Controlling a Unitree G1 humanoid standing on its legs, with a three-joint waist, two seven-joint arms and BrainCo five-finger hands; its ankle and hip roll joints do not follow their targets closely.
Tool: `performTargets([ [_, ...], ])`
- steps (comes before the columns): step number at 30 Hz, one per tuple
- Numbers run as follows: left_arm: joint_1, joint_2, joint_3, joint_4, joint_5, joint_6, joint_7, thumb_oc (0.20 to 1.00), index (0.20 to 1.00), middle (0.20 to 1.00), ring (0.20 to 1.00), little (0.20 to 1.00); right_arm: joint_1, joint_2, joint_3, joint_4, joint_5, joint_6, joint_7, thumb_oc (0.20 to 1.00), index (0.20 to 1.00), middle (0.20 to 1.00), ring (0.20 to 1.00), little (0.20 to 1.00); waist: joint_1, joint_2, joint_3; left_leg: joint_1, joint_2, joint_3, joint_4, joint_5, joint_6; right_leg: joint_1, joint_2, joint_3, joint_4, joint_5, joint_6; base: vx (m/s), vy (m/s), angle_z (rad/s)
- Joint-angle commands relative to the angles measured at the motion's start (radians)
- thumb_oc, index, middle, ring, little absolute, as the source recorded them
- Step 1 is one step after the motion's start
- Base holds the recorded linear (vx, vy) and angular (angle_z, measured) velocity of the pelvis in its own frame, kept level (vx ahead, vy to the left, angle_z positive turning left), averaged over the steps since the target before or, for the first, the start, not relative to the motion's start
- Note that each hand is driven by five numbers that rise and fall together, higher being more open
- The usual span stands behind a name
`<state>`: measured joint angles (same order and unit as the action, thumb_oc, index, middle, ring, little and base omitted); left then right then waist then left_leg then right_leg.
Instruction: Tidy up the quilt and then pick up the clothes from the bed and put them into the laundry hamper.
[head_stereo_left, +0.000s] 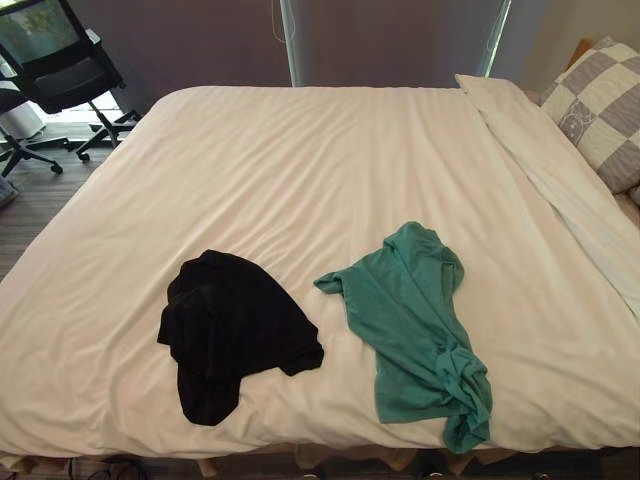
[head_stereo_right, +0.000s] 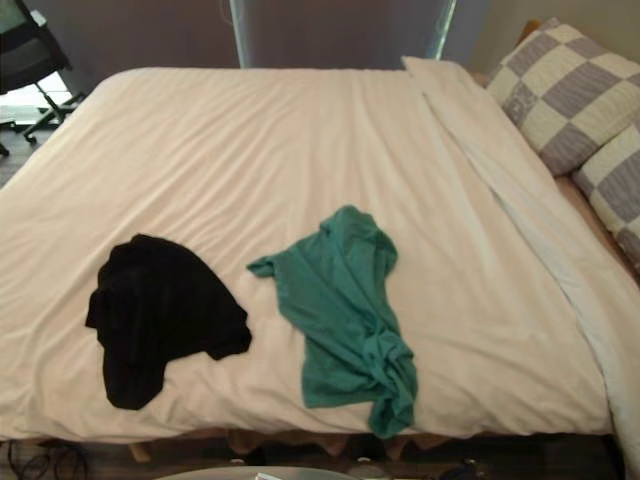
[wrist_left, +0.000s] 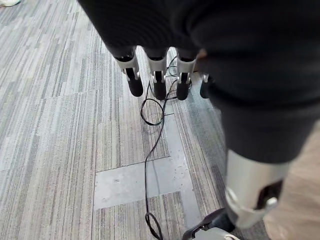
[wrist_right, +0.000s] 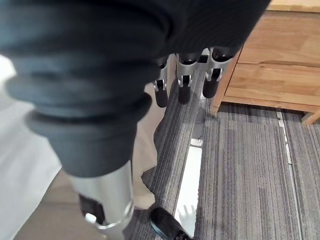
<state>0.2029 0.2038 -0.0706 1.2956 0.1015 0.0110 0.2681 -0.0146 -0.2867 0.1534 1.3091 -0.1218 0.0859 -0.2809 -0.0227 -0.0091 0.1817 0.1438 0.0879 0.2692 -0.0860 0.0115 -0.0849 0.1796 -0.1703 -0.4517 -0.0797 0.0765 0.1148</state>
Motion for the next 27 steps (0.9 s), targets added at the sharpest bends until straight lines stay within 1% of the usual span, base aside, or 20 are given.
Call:
performTargets([
  [1,-0.036,0.016,-0.025,0.024,0.031,0.007,0.020,1.000,1.000,1.000,1.000,1.000,-0.056,-0.034,0.035,0.032,-0.040,-0.010,0.000,1.000,1.000,1.000,1.000,1.000,0.013,-0.002,-0.014,0.024,0.085,0.077,0.069,-0.079,-0.057,-0.062,-0.030,0.003,0.038,-0.121,0.027,0.00,0.000,0.00],
  [2,-0.176,0.076,-0.031,-0.051,-0.021,-0.005,0.042,1.000,1.000,1.000,1.000,1.000,-0.178,-0.063,0.091,-0.123,-0.016,-0.041,0.057,1.000,1.000,1.000,1.000,1.000,0.067,-0.010,0.057,-0.233,0.089,0.132,0.294,-0.126,-0.047,-0.151,-0.088,-0.074,0.106,-0.144,0.052,0.06,-0.045,0.00],
  [3,-0.177,0.071,-0.044,-0.055,-0.023,0.002,0.029,1.000,1.000,1.000,1.000,1.000,-0.175,-0.056,0.083,-0.108,-0.017,-0.030,0.052,1.000,1.000,1.000,1.000,1.000,0.053,-0.004,0.051,-0.196,0.090,0.164,0.249,-0.116,-0.035,-0.146,-0.069,-0.072,0.111,-0.142,0.052,0.13,-0.105,-0.04],
  [4,-0.176,0.071,-0.042,-0.057,-0.029,0.006,0.031,1.000,1.000,1.000,1.000,1.000,-0.170,-0.051,0.080,-0.098,-0.019,-0.025,0.057,1.000,1.000,1.000,1.000,1.000,0.060,-0.009,0.053,-0.196,0.078,0.137,0.255,-0.115,-0.027,-0.139,-0.062,-0.063,0.113,-0.151,0.046,0.12,-0.109,-0.06],
  [5,-0.176,0.071,-0.042,-0.057,-0.029,0.006,0.031,1.000,1.000,1.000,1.000,1.000,-0.170,-0.051,0.080,-0.098,-0.019,-0.025,0.057,1.000,1.000,1.000,1.000,1.000,0.060,-0.009,0.054,-0.196,0.078,0.137,0.255,-0.115,-0.027,-0.139,-0.062,-0.063,0.113,-0.152,0.046,0.10,-0.124,0.14],
  [7,-0.172,0.081,-0.011,-0.036,-0.045,0.018,0.032,1.000,1.000,1.000,1.000,1.000,-0.133,-0.041,0.018,-0.063,0.032,-0.015,0.034,1.000,1.000,1.000,1.000,1.000,0.036,-0.025,0.034,-0.149,0.099,0.200,0.206,-0.087,-0.041,-0.112,-0.054,-0.105,0.100,-0.146,0.040,0.10,-0.124,0.56],
  [9,-0.168,0.087,-0.004,-0.026,-0.046,0.019,0.036,1.000,1.000,1.000,1.000,1.000,-0.126,-0.042,0.013,-0.059,0.037,-0.016,0.030,1.000,1.000,1.000,1.000,1.000,0.038,-0.026,0.029,-0.144,0.099,0.197,0.199,-0.080,-0.044,-0.104,-0.050,-0.105,0.095,-0.148,0.037,0.10,-0.051,0.66],
  [10,-0.149,0.112,0.050,0.016,-0.069,0.025,0.049,1.000,1.000,1.000,1.000,1.000,-0.117,-0.053,-0.024,-0.033,0.056,-0.015,0.018,1.000,1.000,1.000,1.000,1.000,0.036,-0.018,0.014,-0.116,0.103,0.208,0.155,-0.062,-0.051,-0.099,-0.044,-0.119,0.089,-0.144,0.034,0.11,-0.029,0.24],
  [12,-0.131,0.132,0.090,0.034,-0.084,0.030,0.054,1.000,1.000,1.000,1.000,1.000,-0.114,-0.063,-0.046,-0.014,0.065,-0.011,0.008,1.000,1.000,1.000,1.000,1.000,0.036,-0.013,0.006,-0.102,0.104,0.209,0.136,-0.052,-0.056,-0.089,-0.040,-0.119,0.076,-0.143,0.035,0.11,-0.018,0.03],
  [13,-0.100,0.181,0.163,0.066,-0.105,0.032,0.071,1.000,1.000,1.000,1.000,1.000,-0.101,-0.092,-0.098,0.004,0.092,-0.011,-0.008,1.000,1.000,1.000,1.000,1.000,0.039,-0.005,-0.003,-0.082,0.110,0.211,0.111,-0.042,-0.063,-0.074,-0.038,-0.127,0.066,-0.141,0.037,0.10,-0.011,0.11],
  [14,-0.099,0.182,0.163,0.066,-0.105,0.032,0.071,1.000,1.000,1.000,1.000,1.000,-0.101,-0.092,-0.097,0.004,0.092,-0.011,-0.008,1.000,1.000,1.000,1.000,1.000,0.039,-0.006,-0.003,-0.080,0.110,0.212,0.109,-0.040,-0.064,-0.072,-0.037,-0.127,0.065,-0.140,0.037,0.11,0.015,0.09],
  [15,-0.063,0.248,0.240,0.095,-0.122,0.036,0.084,1.000,1.000,1.000,1.000,1.000,-0.094,-0.137,-0.159,0.011,0.131,-0.014,-0.026,1.000,1.000,1.000,1.000,1.000,0.042,0.004,-0.007,-0.069,0.115,0.217,0.100,-0.029,-0.073,-0.068,-0.039,-0.131,0.066,-0.136,0.040,0.05,0.017,0.04],
  [16,-0.062,0.248,0.241,0.095,-0.122,0.036,0.083,1.000,1.000,1.000,1.000,1.000,-0.093,-0.136,-0.158,0.011,0.132,-0.014,-0.026,1.000,1.000,1.000,1.000,1.000,0.042,0.004,-0.007,-0.068,0.115,0.217,0.099,-0.028,-0.074,-0.067,-0.039,-0.131,0.066,-0.136,0.040,0.07,0.051,0.06],
  [17,-0.025,0.326,0.330,0.109,-0.150,0.030,0.095,1.000,1.000,1.000,1.000,1.000,-0.093,-0.197,-0.223,0.009,0.177,-0.024,-0.057,1.000,1.000,1.000,1.000,1.000,0.044,0.015,-0.010,-0.059,0.120,0.221,0.086,-0.021,-0.081,-0.068,-0.042,-0.132,0.071,-0.135,0.043,0.03,0.032,0.02],
  [18,-0.024,0.327,0.332,0.108,-0.150,0.030,0.094,1.000,1.000,1.000,1.000,1.000,-0.093,-0.196,-0.222,0.009,0.177,-0.025,-0.057,1.000,1.000,1.000,1.000,1.000,0.044,0.014,-0.009,-0.058,0.119,0.222,0.085,-0.020,-0.081,-0.067,-0.042,-0.132,0.071,-0.135,0.043,0.04,0.054,0.00],
  [20,-0.012,0.422,0.414,0.081,-0.190,0.000,0.140,1.000,1.000,1.000,1.000,1.000,-0.097,-0.266,-0.291,0.016,0.221,-0.043,-0.125,1.000,1.000,1.000,1.000,1.000,0.047,0.025,-0.009,-0.050,0.127,0.221,0.077,-0.012,-0.090,-0.067,-0.045,-0.136,0.077,-0.138,0.045,0.01,0.036,-0.01],
  [22,-0.008,0.449,0.432,0.063,-0.198,-0.010,0.161,1.000,1.000,1.000,1.000,1.000,-0.097,-0.294,-0.315,0.013,0.228,-0.050,-0.156,1.000,1.000,1.000,1.000,1.000,0.048,0.027,-0.008,-0.051,0.130,0.220,0.077,-0.010,-0.092,-0.067,-0.046,-0.138,0.081,-0.138,0.046,0.00,0.014,0.02],
  [23,0.000,0.490,0.464,0.012,-0.209,-0.041,0.208,1.000,1.000,1.000,1.000,1.000,-0.107,-0.353,-0.354,0.016,0.236,-0.059,-0.221,1.000,1.000,1.000,1.000,1.000,0.053,0.032,-0.009,-0.052,0.132,0.217,0.076,-0.007,-0.096,-0.066,-0.049,-0.145,0.084,-0.139,0.050,-0.01,0.031,0.05],
  [25,0.022,0.524,0.503,-0.093,-0.224,-0.075,0.240,1.000,1.000,1.000,1.000,1.000,-0.110,-0.392,-0.363,-0.036,0.216,-0.060,-0.250,1.000,1.000,1.000,1.000,1.000,0.058,0.036,-0.007,-0.052,0.134,0.212,0.077,-0.005,-0.097,-0.066,-0.050,-0.148,0.086,-0.138,0.052,-0.01,0.031,0.07],
  [27,0.062,0.544,0.540,-0.257,-0.201,-0.101,0.275,1.000,1.000,1.000,1.000,1.000,-0.095,-0.420,-0.364,-0.180,0.159,-0.070,-0.279,1.000,1.000,1.000,1.000,1.000,0.063,0.038,-0.003,-0.053,0.132,0.208,0.077,-0.006,-0.096,-0.066,-0.054,-0.151,0.087,-0.135,0.056,-0.01,0.011,0.02],
])
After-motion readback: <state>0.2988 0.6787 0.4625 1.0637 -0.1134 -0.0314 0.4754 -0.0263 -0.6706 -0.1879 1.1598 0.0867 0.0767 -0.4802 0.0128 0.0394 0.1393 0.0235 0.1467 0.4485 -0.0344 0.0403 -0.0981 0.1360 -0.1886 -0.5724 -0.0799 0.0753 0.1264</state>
